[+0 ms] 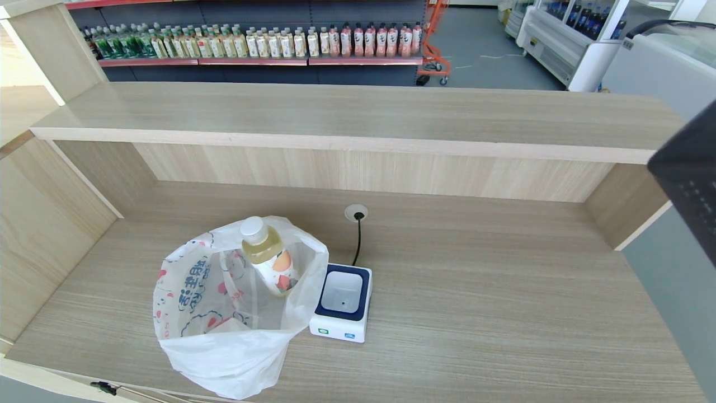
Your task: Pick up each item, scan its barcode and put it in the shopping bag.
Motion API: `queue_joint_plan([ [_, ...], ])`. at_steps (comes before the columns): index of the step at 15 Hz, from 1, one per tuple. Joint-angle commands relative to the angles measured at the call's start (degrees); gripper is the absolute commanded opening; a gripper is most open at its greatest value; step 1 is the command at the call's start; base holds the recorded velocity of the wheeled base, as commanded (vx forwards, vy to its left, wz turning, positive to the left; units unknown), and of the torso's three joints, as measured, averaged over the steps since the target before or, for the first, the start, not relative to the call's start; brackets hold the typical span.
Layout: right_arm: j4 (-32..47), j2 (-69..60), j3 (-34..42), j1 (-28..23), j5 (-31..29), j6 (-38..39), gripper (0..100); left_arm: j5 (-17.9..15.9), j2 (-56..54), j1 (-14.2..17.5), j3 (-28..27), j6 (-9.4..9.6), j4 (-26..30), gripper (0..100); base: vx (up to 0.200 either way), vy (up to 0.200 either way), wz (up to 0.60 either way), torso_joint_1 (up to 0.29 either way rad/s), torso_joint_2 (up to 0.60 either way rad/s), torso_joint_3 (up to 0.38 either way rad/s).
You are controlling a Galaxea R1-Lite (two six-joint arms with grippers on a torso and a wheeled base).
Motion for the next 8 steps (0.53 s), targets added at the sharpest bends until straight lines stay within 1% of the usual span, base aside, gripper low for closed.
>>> queue_joint_plan([
  [1,0.17,-2.50,1.20,0.02,0.99,-0.01,0,0.01,-0.02,0.04,0.00,-0.01,-0.01,100,0.000,0.000,0.00,0.000,0.00,0.000],
  [5,0.70,-5.40,2.96,0.02,1.52,0.43,0,0.01,-0.02,0.04,0.00,-0.01,-0.01,100,0.000,0.000,0.00,0.000,0.00,0.000],
  [8,6.32,-8.82,3.75,0.02,1.96,0.96,0,0.01,-0.02,0.04,0.00,-0.01,-0.01,100,0.000,0.000,0.00,0.000,0.00,0.000],
])
